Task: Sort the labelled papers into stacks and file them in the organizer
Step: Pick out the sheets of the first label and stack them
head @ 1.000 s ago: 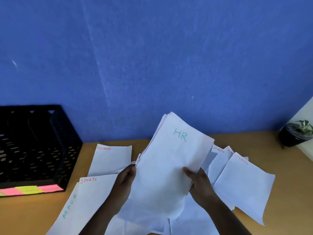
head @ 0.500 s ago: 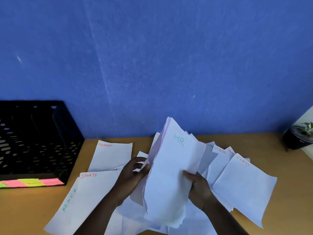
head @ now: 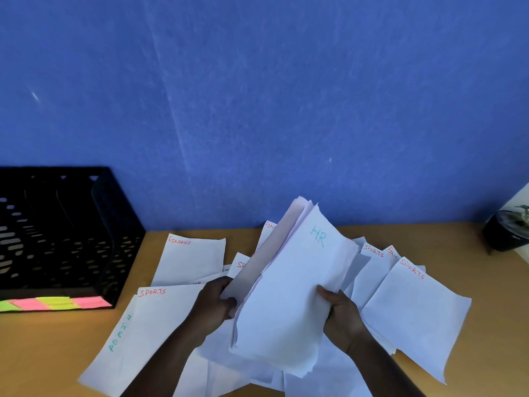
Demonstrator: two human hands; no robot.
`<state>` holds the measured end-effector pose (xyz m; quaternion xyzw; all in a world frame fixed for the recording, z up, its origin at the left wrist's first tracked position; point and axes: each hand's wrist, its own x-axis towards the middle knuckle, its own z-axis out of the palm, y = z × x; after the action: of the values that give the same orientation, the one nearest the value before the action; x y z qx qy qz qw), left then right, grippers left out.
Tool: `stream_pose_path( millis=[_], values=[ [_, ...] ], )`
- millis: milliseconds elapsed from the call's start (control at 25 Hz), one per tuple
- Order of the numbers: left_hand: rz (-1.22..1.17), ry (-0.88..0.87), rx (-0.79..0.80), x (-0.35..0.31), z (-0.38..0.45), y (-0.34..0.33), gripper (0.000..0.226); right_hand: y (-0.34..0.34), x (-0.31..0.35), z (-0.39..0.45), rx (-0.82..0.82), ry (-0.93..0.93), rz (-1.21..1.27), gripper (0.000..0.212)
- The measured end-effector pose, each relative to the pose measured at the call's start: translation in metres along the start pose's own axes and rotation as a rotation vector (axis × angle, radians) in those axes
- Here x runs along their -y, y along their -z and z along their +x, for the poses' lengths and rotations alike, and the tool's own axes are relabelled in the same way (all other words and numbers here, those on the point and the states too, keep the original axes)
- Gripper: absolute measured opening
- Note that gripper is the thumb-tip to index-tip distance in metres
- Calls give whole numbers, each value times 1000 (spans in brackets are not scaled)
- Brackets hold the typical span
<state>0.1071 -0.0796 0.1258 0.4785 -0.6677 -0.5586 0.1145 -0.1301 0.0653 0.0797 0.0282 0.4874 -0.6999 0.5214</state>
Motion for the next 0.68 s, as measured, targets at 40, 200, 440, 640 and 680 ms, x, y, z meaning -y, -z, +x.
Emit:
stream_pose_path(
  millis=[40,200,440,640,680],
  values=[
    [-5,10,38,1,-1,2,24,2,0,0,-10,0,-10,31],
    [-52,-23,122,-14,-5,8,16,-1,-1,-3,6,37,-115,30],
    [130,-277,-193,-18,3,-24,26,-34,-9,-9,-10,226,-335,19],
    [43,-450,-696,-11,-2,-30,12,-71,-9,-17,-94,733,-613,13],
    [50,-473,-732,-9,-3,-28,19,-75,-10,-21,-93,792,-673,17]
  ],
)
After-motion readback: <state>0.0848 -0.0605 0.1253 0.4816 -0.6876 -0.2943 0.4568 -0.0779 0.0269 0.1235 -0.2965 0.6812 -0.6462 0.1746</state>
